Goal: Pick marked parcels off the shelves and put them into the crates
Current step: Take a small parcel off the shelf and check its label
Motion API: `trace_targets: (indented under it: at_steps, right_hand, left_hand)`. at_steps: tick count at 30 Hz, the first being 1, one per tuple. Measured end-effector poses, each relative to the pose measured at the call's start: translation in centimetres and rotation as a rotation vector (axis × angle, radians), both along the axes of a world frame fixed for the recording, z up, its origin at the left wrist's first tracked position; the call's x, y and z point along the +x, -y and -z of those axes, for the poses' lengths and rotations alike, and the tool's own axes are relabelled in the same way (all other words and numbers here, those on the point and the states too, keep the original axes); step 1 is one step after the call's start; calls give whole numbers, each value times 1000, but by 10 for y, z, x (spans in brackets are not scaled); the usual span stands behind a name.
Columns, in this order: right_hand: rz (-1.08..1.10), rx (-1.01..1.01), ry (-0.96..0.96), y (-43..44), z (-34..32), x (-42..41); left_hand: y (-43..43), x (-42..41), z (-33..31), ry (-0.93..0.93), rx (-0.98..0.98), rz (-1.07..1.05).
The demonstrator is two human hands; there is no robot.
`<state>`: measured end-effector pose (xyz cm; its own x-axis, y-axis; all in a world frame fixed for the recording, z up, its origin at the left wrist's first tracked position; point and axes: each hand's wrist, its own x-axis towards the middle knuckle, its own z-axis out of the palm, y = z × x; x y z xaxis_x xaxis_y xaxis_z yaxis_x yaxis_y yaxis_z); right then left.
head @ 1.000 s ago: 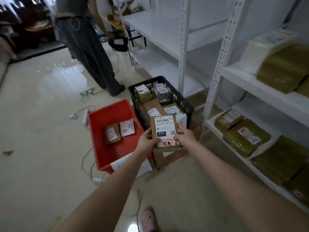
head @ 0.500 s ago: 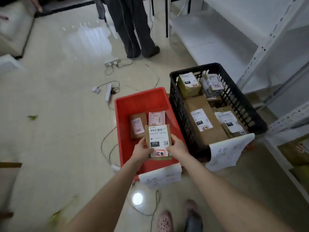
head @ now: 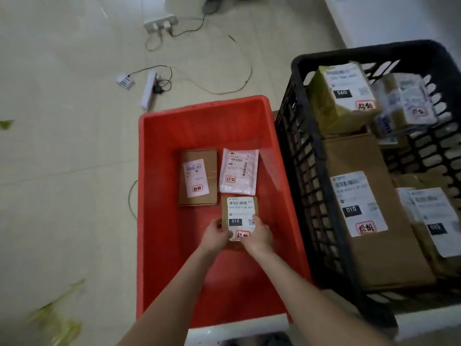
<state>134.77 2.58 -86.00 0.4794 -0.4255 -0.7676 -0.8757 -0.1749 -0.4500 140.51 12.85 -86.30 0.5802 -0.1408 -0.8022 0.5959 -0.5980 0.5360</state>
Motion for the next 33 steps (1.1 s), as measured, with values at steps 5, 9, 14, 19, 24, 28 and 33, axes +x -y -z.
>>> trace_targets:
  at_steps: [5,9,14,19,24,28,33]
  right_hand:
    - [-39,-52,68,16,41,34]
    - [-87,-141,53,30,55,60]
    - [-205,-163,-42,22,54,50]
    - [-248,-167,-78,20,37,35]
    - [-294,-227,-68,11,-14,17]
    - [-305,-266,-9,0,-72,-3]
    - [-270,-404,93,-10,-148,-47]
  left_hand:
    - [21,30,45,49,-128,-64]
    - [28,51,56,23,-228,-72]
    - [23,39,64,-8,-218,-47]
    - [19,32,32,95,-53,115]
    - [2,24,-21,316,294,649]
    - [-3,12,-72,390,343,834]
    - [3,-13,-146,554,344,1033]
